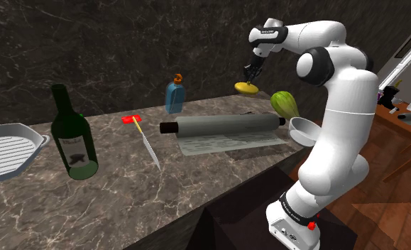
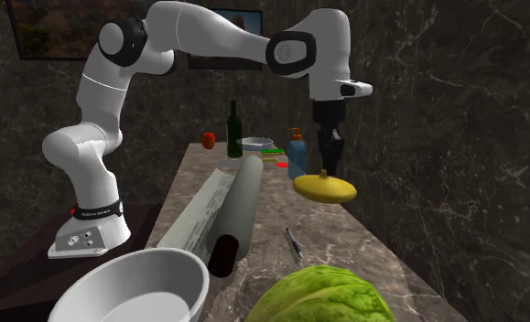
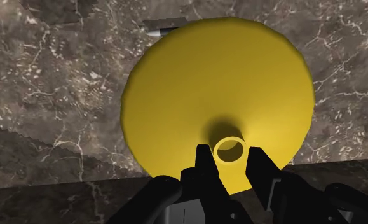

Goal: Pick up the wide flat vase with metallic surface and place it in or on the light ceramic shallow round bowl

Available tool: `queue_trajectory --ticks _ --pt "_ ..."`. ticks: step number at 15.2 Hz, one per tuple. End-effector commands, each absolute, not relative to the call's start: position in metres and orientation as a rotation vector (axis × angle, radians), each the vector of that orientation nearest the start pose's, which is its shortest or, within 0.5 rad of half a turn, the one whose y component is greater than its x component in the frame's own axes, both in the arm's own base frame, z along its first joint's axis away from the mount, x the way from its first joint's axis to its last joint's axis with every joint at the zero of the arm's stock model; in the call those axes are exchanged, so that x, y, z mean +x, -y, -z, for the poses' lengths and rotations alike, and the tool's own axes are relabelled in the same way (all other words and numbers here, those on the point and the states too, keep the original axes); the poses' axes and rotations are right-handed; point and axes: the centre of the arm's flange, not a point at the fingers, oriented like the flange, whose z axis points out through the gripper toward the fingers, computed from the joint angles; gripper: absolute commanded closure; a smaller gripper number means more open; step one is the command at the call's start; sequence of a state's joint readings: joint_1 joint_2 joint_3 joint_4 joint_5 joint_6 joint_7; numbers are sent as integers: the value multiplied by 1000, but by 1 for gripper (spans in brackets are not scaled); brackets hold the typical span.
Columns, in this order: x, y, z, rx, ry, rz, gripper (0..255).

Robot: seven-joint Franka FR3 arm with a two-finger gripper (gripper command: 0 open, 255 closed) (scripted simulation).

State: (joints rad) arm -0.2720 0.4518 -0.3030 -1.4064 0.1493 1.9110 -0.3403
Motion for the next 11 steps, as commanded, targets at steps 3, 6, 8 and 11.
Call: queue_trajectory --ticks 3,6,8,11 --pt "608 337 -482 -3136 -388 112 255" --pt "596 341 -491 -3136 -388 112 255" --pt "571 350 -494 -3136 -388 112 255" --pt "534 364 -498 -3136 -388 112 255"
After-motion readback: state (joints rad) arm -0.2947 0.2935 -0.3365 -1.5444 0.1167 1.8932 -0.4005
